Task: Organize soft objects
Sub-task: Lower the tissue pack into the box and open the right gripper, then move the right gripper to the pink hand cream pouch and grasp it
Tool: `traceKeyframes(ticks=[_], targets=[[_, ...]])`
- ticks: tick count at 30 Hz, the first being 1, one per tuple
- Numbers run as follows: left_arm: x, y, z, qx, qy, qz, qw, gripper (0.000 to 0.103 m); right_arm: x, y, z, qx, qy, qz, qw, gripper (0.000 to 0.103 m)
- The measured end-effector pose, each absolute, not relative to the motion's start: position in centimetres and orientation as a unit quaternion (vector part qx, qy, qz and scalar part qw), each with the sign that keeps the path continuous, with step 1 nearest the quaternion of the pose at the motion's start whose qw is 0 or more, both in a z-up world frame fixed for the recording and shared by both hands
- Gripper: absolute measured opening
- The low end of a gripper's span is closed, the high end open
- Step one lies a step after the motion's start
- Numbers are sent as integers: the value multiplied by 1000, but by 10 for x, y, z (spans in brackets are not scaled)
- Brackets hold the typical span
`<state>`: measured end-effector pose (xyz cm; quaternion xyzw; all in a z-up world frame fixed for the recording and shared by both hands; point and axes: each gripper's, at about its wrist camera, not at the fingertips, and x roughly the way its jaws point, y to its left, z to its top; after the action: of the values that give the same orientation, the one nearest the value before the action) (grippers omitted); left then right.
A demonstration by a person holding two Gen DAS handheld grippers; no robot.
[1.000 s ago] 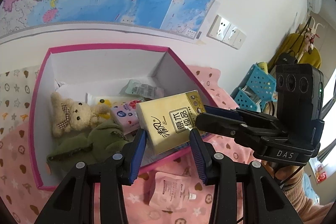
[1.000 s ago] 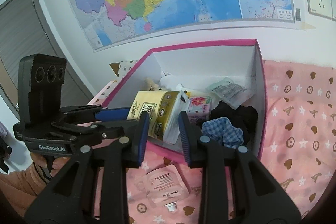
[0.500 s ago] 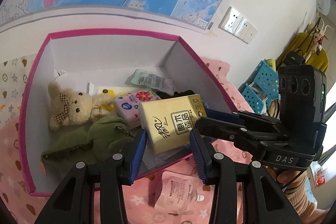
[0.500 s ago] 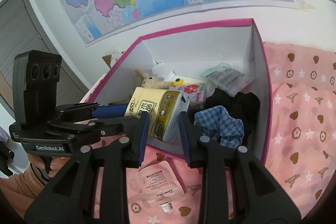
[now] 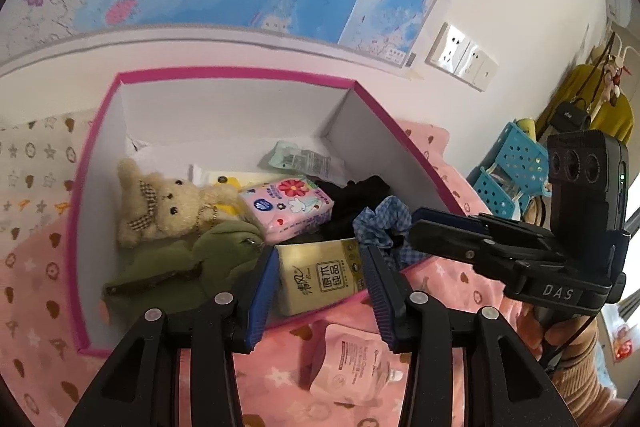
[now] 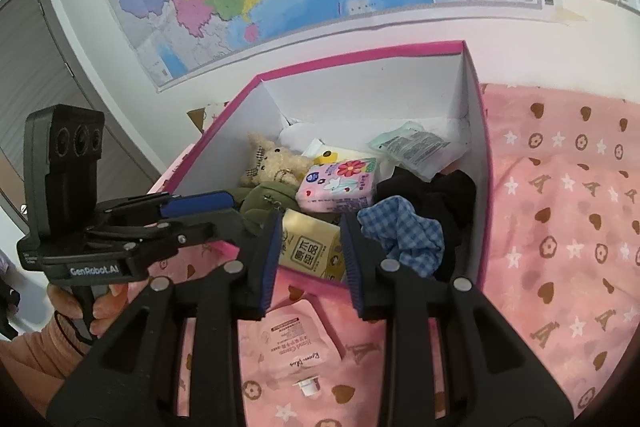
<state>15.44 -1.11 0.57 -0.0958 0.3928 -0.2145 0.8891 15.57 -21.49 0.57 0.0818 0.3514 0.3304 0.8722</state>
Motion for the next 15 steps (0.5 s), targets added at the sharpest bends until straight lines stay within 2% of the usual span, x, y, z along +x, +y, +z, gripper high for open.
traceKeyframes(ticks=[5,9,15], targets=[[128,-7,12,-87,362,-224,901,51,129,-229,15,87,322,338,880,34],[105,-8,13,-69,349,-240,903,54,107,-239,18,96,306,346,882,43],[79,-19,-5,-46,358,-266,894,56,86,-247,-16,118,342,349,864,44]])
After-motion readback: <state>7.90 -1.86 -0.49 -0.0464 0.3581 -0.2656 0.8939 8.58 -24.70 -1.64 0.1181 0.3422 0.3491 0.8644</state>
